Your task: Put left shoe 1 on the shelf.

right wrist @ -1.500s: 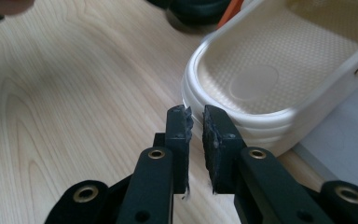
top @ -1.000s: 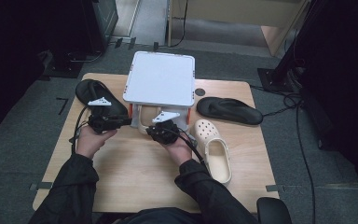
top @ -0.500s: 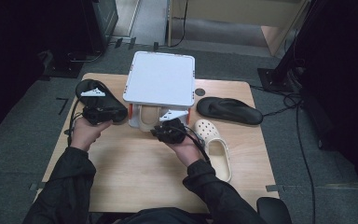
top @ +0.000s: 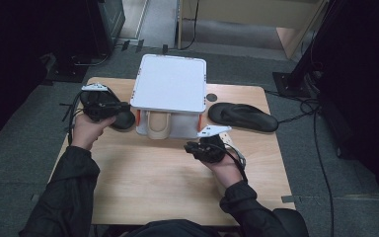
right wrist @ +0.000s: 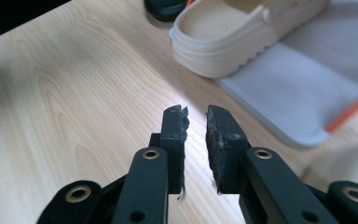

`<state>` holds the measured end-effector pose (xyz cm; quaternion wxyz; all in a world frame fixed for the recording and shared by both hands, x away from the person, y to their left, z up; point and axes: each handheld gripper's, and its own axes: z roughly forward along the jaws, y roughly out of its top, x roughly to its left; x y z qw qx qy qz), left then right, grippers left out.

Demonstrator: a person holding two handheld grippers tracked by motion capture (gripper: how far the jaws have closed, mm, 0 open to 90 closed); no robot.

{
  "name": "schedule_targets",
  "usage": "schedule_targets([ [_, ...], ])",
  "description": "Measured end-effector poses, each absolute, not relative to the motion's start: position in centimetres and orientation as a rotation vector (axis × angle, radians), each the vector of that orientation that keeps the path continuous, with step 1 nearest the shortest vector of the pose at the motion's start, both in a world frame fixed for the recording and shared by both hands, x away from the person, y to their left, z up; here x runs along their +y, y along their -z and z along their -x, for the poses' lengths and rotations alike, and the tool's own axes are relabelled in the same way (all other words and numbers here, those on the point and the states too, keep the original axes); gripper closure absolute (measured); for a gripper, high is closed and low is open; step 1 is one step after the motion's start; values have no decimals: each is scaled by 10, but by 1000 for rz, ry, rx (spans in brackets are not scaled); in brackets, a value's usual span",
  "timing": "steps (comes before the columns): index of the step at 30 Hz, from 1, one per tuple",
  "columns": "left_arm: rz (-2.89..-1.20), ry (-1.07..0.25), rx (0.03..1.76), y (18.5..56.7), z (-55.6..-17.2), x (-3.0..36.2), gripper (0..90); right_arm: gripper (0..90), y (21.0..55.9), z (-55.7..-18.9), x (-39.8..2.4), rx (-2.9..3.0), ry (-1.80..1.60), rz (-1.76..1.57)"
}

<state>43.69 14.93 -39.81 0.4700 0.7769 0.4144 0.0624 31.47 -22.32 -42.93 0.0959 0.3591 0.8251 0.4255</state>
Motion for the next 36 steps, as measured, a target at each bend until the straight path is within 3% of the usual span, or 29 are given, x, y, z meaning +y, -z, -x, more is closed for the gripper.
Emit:
schedule_targets([
  [11,-1957,-149,983,400,-436,138,746,730,429,-304,-270,2393,-1220,-1140],
  [22,-1848,-130,990,393,-441,154,775,740,427,-298,-300,2347,-1233,-1179],
  [32,-1878,-130,982,391,-438,147,788,667,417,-291,-320,2303,-1233,-1175],
  [36,-1879,-118,975,391,-436,141,778,600,417,-290,-330,2294,-1223,-1188],
])
